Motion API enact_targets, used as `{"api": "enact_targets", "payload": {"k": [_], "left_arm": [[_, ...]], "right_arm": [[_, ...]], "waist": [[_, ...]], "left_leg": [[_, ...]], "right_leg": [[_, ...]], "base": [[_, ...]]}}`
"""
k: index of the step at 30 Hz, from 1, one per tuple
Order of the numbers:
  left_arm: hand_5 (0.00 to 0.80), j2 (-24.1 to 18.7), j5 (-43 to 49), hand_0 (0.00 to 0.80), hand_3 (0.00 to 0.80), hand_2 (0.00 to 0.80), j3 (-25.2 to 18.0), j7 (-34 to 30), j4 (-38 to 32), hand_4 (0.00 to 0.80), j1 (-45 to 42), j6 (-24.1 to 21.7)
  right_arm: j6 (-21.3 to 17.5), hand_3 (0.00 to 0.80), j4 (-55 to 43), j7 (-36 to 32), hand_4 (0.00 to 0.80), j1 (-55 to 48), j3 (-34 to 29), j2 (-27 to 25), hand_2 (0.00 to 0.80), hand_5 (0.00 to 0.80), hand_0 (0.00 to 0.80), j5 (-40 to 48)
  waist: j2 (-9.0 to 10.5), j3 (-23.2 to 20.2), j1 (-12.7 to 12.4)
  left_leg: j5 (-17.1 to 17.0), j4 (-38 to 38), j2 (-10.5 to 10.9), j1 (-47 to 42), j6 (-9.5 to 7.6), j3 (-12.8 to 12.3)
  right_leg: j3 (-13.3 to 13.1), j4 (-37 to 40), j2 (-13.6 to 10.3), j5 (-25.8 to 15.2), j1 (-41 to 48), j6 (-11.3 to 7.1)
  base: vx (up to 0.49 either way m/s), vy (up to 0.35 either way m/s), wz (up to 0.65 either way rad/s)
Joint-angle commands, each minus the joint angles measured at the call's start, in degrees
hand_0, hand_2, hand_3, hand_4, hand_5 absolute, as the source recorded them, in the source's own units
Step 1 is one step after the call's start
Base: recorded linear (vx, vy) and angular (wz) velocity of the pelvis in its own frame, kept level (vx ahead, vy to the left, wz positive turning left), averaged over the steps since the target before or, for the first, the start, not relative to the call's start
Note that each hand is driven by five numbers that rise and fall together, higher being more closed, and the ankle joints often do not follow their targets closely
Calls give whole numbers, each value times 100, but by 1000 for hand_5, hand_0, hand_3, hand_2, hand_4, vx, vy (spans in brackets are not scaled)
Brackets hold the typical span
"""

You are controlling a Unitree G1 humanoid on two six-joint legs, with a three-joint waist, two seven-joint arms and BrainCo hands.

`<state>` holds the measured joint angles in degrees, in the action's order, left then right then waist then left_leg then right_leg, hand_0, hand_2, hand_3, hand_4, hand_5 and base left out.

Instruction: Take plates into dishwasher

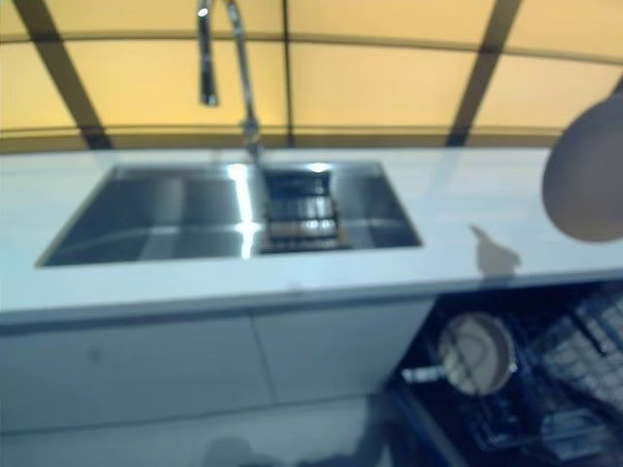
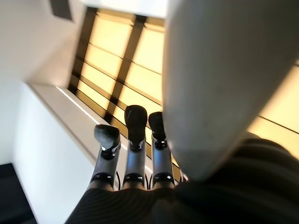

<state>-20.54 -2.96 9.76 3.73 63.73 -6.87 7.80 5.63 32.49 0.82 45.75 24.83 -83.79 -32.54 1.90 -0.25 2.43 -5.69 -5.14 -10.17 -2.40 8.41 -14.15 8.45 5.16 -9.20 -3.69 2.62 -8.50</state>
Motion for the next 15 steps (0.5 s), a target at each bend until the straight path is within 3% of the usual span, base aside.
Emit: {"api": "enact_targets", "payload": {"k": [1, 8, 15], "left_arm": [[0, -284, 256, 0, 0, 0, -96, 7, 224, 0, 303, -140], [0, -312, 287, 0, 0, 0, -92, -30, 239, 0, 401, -77], [0, -344, 325, 0, 0, 0, -87, -56, 314, 0, 521, 9]], "right_arm": [[-6, 800, -12, 382, 800, 29, -618, -428, 800, 800, 800, 80], [-185, 800, -70, 396, 800, -1673, -2011, -406, 800, 800, 800, 45], [-421, 800, -262, 497, 800, -2837, -2850, -152, 800, 800, 800, -171]], "waist": [[415, 74, 10], [418, 51, 277], [430, 47, 453]], "left_leg": [[717, 14, 23, -511, -330, 146], [750, 14, 1, -560, -358, 2], [782, 14, -28, -613, -386, -148]], "right_leg": [[-16, -16, -38, -21, 47, -244], [-231, -37, 28, -49, -24, -236], [-391, -55, 80, -78, -96, -253]], "base": [[-17, -7, -8], [-9, -10, -15], [12, -31, -16]]}}
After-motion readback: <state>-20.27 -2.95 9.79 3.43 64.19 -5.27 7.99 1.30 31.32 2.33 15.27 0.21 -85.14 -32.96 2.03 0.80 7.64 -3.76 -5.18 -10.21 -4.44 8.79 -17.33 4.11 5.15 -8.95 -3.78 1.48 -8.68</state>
